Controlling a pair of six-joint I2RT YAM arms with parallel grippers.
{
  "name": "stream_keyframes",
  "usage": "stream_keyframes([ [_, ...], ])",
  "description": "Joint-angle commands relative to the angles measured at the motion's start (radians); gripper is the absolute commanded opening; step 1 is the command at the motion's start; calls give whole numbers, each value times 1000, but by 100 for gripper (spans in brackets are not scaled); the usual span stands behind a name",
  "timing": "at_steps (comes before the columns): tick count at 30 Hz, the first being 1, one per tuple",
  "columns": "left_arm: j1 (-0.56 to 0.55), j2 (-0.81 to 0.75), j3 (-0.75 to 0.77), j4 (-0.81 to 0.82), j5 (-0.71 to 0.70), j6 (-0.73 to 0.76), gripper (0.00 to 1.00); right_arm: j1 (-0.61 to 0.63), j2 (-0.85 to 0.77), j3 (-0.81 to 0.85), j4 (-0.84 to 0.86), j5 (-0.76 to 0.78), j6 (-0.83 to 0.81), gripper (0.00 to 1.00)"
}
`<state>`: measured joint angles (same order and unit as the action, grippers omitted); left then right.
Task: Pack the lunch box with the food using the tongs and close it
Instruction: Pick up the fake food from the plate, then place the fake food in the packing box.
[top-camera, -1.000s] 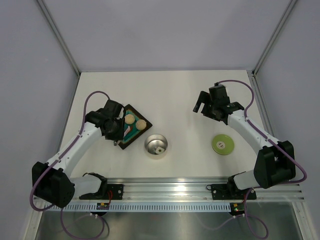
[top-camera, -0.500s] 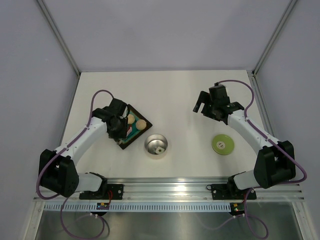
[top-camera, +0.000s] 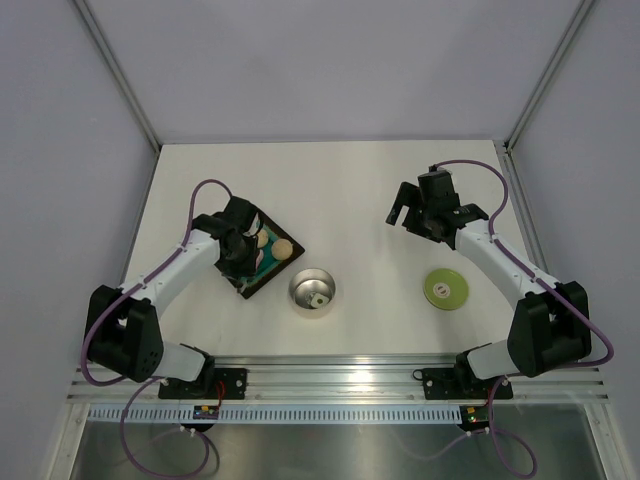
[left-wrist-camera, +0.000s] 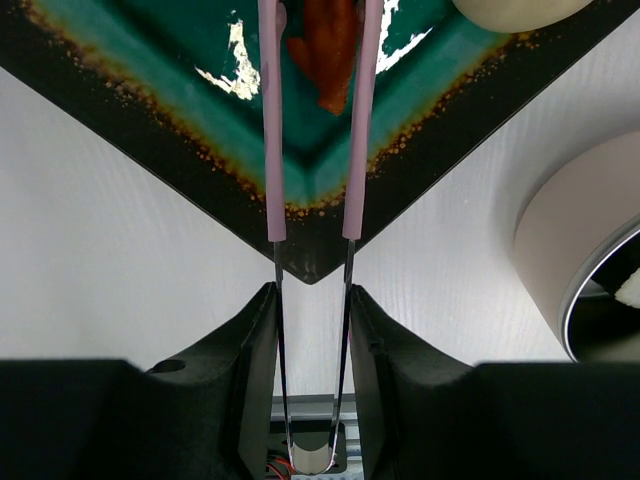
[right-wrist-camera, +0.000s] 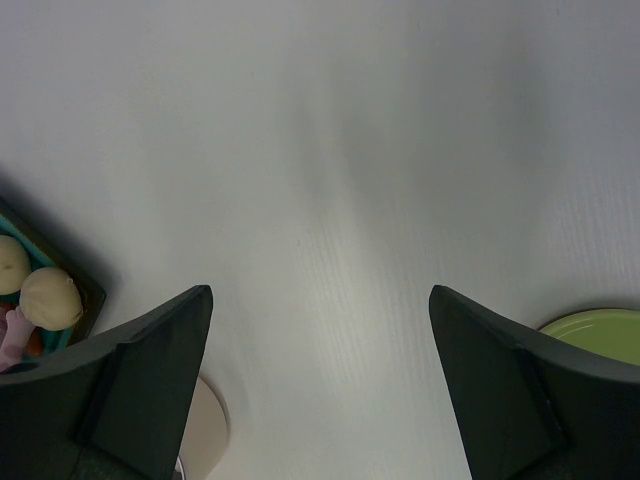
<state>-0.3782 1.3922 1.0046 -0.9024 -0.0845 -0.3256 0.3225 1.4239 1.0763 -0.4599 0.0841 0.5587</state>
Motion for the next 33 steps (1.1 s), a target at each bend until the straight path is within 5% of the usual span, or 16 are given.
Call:
stream_keyframes([
  [1, 2, -4, 32, 17, 5, -1, 17, 4, -19, 4, 23, -7, 6, 97],
  [6, 4, -41, 57, -27, 3, -7, 0, 3, -22, 4, 23, -6, 6, 97],
  [33, -28, -239, 250, -165, 153, -21, 0, 4, -11, 17, 20, -14, 9, 97],
])
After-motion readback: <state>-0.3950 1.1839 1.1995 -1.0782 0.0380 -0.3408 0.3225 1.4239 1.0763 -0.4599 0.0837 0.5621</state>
